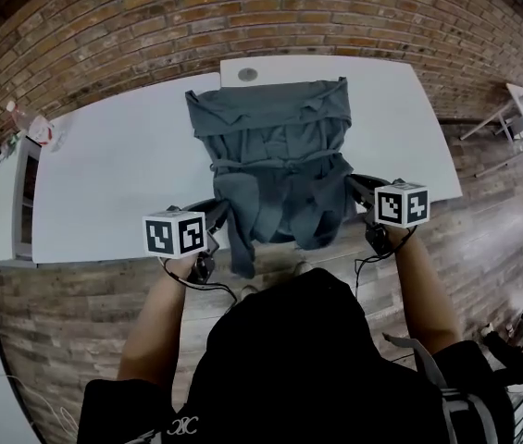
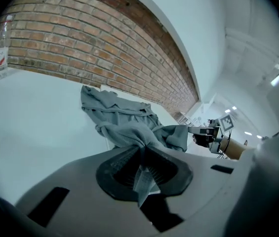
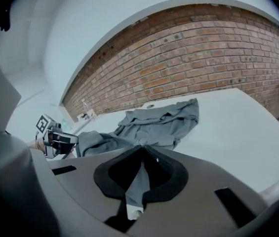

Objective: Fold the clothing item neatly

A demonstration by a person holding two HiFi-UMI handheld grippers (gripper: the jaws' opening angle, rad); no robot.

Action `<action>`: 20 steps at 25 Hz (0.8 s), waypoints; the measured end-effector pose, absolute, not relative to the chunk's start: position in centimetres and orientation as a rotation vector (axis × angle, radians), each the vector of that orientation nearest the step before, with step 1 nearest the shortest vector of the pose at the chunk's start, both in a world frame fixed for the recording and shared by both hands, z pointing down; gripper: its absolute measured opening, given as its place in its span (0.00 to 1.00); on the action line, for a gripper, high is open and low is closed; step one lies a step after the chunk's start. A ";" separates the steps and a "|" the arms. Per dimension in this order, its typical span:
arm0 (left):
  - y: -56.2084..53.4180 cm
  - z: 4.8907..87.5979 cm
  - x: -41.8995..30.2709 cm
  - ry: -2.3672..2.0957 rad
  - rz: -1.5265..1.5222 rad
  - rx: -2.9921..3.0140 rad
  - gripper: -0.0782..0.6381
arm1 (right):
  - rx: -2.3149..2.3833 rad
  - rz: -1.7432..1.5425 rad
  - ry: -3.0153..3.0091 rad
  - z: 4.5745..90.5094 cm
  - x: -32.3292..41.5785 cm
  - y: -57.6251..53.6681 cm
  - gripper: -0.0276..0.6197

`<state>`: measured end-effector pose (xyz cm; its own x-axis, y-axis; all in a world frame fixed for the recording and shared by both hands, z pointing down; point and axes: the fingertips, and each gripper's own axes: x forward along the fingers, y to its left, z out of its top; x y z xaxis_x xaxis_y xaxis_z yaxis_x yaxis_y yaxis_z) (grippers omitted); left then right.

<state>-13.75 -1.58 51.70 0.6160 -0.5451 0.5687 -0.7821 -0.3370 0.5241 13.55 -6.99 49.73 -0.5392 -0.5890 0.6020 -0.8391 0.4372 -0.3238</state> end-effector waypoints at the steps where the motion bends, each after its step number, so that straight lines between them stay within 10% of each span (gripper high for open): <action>1: -2.3 50.8 -13.8 -1.039 0.352 2.050 0.17 | 1.220 0.830 -2.300 48.8 13.5 -7.8 0.08; 20: -21.8 50.1 -21.6 -1.397 0.286 1.877 0.17 | 1.287 0.785 -2.116 51.3 16.5 -32.3 0.08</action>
<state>-21.65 -21.85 50.08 0.3747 -0.7204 0.5836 -0.8919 -0.1082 0.4390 16.53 -32.34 51.28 -0.4002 -0.5924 0.6992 -0.9052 0.3749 -0.2004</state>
